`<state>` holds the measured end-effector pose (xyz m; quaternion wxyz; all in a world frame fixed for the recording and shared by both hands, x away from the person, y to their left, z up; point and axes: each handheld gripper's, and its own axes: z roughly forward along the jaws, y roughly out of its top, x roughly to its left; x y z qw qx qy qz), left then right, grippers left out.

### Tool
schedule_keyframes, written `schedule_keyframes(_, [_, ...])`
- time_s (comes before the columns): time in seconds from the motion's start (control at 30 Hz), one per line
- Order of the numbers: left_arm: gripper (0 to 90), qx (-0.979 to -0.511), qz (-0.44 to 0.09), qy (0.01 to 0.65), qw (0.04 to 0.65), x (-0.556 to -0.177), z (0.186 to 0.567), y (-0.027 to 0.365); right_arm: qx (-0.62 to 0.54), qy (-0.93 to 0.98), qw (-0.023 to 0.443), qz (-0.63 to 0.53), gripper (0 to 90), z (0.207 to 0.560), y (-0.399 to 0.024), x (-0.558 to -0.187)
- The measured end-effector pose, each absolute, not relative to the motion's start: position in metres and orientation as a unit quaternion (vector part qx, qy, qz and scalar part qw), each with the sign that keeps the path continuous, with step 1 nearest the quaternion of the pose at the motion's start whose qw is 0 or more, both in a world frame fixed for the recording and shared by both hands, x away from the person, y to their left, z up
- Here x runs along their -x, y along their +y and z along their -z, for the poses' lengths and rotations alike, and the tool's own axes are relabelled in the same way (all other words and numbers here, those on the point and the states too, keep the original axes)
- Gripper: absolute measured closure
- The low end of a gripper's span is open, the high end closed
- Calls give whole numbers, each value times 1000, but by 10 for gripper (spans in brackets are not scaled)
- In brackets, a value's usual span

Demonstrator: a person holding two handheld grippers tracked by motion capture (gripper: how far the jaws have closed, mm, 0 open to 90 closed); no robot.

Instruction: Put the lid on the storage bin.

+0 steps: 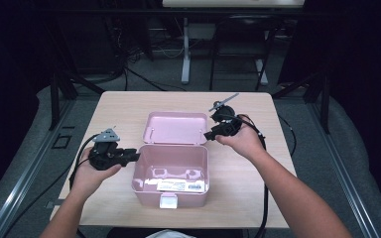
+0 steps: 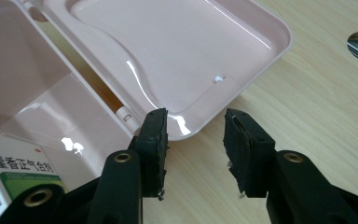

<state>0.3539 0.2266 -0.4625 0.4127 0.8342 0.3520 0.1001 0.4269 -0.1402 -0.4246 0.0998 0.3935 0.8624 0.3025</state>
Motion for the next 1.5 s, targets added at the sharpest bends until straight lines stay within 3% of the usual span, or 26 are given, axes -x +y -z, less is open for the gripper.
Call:
schedule_keyframes(0.4, [752,-837,-100,352,407,-354,466,224,-437,834,108,-318,562,438,-136,-445])
schedule_keyframes(0.53, [754,-835,-98,353,409,-354,466,225,-459,820,112,-323,512,442,-135,-451])
schedule_keyframes(1.5, [755,-835,-104,351,412,-353,467,225,-527,777,123,-322,571,470,-124,-482])
